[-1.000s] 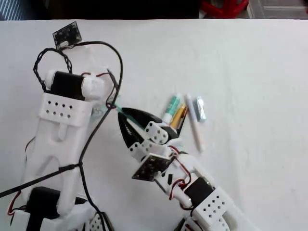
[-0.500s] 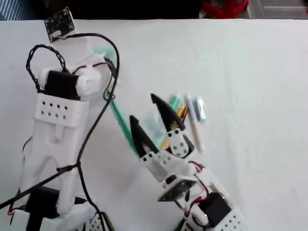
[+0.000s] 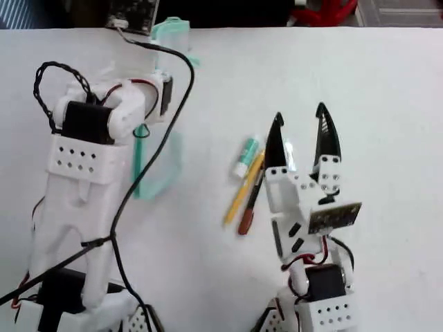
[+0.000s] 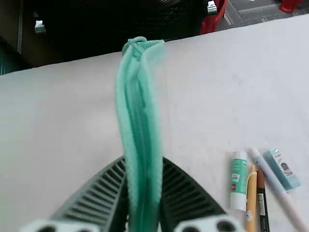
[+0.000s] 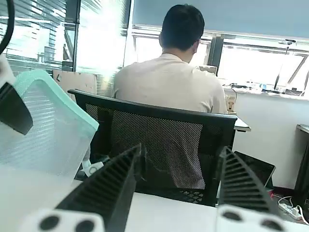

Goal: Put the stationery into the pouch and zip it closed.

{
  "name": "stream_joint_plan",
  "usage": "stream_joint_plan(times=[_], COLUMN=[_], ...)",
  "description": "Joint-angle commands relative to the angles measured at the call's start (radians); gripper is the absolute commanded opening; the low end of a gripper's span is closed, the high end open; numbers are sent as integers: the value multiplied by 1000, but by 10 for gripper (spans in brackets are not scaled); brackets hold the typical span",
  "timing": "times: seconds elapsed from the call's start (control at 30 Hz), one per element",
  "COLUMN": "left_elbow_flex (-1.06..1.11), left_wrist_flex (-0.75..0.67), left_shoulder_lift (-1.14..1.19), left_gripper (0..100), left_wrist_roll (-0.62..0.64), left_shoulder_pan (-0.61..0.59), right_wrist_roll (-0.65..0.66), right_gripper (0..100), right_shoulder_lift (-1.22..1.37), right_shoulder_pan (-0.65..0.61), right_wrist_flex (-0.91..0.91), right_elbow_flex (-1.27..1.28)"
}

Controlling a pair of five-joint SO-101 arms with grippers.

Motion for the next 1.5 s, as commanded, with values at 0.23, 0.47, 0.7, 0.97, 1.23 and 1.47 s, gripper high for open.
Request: stream_joint_plan(times=[0.23, 0.47, 0.7, 0.97, 1.23, 1.47], left_elbow_flex=[399, 1274, 1629, 1749, 1794, 1672], left_wrist_flex=[-235, -766, -890, -872, -806, -574], left_shoulder_lift=[-740, -1316, -1547, -1564, -1566, -1566], left_gripper=[24, 24, 24, 24, 24, 24], left_wrist_roll=[-104, -100, -103, -101, -100, -109], left_shoulder_pan=[64, 64, 64, 70, 84, 237], right_wrist_roll=[-32, -81, -74, -25, -84, -95], right_gripper=[139, 165, 166, 165, 166, 246], right_shoulder_lift=[499, 628, 670, 892, 1199, 1538], right_shoulder_pan=[45, 41, -82, -180, -193, -331], right_wrist_flex=[524, 638, 750, 820, 1035, 1300], right_elbow_flex=[-683, -812, -916, -1105, -1590, -2125])
